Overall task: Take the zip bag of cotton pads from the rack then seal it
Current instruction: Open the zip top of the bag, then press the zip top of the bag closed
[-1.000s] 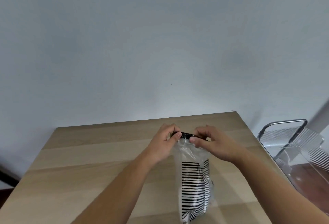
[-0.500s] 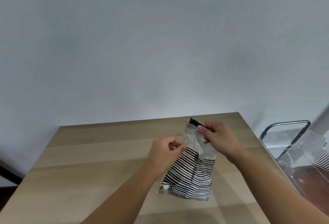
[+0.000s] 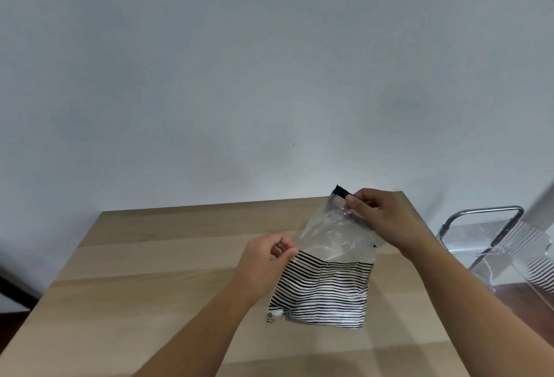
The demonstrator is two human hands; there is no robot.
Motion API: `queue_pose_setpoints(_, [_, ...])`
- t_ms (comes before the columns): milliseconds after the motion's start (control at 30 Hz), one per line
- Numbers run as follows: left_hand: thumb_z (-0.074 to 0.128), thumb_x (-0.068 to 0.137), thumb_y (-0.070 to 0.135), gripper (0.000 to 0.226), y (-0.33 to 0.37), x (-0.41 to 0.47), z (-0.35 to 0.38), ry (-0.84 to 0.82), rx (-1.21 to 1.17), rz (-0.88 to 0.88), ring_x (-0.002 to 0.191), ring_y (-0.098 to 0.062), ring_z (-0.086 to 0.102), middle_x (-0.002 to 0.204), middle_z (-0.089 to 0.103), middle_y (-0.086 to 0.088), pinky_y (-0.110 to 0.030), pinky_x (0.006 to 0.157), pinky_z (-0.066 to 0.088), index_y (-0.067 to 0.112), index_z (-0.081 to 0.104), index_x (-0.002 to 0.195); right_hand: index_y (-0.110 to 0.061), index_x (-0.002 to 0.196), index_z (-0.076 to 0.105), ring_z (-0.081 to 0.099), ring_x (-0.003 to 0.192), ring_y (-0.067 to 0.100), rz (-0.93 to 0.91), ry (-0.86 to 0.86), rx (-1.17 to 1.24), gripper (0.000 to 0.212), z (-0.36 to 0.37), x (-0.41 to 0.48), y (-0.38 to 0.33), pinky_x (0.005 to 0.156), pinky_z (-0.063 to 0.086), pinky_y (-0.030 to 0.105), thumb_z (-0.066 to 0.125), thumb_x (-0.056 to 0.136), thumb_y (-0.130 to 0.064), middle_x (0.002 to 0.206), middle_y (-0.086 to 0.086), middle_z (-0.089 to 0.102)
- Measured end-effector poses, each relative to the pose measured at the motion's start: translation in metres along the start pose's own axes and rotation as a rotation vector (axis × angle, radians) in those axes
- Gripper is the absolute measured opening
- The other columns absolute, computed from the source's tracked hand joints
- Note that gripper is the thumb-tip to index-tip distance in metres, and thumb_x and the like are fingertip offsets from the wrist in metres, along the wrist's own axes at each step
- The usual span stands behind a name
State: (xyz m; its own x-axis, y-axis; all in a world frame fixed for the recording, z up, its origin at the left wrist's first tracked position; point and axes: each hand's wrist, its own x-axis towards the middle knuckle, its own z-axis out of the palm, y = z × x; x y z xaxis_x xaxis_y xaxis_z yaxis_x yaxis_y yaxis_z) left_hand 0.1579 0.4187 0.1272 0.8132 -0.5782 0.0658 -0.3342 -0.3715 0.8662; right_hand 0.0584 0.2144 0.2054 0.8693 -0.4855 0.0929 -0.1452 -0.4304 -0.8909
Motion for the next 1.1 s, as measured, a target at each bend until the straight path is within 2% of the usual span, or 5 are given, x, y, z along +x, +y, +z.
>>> queue_pose_setpoints(167, [0.07,0.079,0.02,0.015,-0.009,0.002,-0.007,0.023,-0.067,-0.022,0.055,0.005,0.049,0.063,0.06,0.012,-0.007,0.053,0.04,0.028,0.066,0.068,-0.019,0.102,0.065,0.06,0.085,0.013,0.07,-0.323,-0.163,0.026,-0.009,-0.002,0.025,0.075,0.044,0.024,0.073,0.077,-0.019,0.087,0.0,0.065])
queue_pose_setpoints(367, [0.066,0.082,0.027,0.013,-0.018,0.005,-0.017,0.087,-0.077,-0.055,0.06,0.003,0.055,0.066,0.065,0.013,-0.009,0.055,0.044,0.031,0.066,0.07,-0.02,0.072,0.073,0.067,0.071,0.006,0.106,-0.231,-0.228,0.011,-0.008,-0.001,0.044,0.057,0.042,0.004,0.07,0.078,-0.012,0.07,-0.002,0.074])
queue_pose_setpoints(633, [0.065,0.079,0.042,0.045,-0.018,0.006,-0.009,0.164,0.093,-0.104,0.104,-0.007,0.047,0.113,0.05,0.012,-0.028,0.09,0.042,0.03,0.049,0.119,-0.018,0.076,0.073,0.065,0.055,0.013,0.068,-0.094,0.048,0.008,0.016,-0.002,0.032,0.061,0.056,0.03,0.068,0.082,-0.018,0.066,0.003,0.074])
queue_pose_setpoints(900, [0.053,0.063,0.077,0.062,0.005,-0.016,0.018,-0.013,0.307,0.17,0.102,-0.004,0.05,0.109,0.055,0.016,-0.034,0.093,0.043,0.035,0.056,0.108,-0.011,0.083,0.073,0.064,0.054,0.013,0.132,-0.052,0.336,0.019,0.047,-0.01,0.013,0.052,0.053,0.022,0.058,0.09,-0.02,0.071,0.01,0.075])
queue_pose_setpoints(1100, [0.07,0.072,0.047,0.025,0.006,-0.022,0.027,0.134,0.197,0.181,0.081,-0.003,0.059,0.084,0.066,0.015,-0.039,0.081,0.049,0.028,0.07,0.088,-0.009,0.082,0.073,0.063,0.052,0.012,0.122,-0.056,0.392,0.02,0.052,-0.012,0.008,0.049,0.05,0.019,0.057,0.091,-0.016,0.066,0.009,0.074])
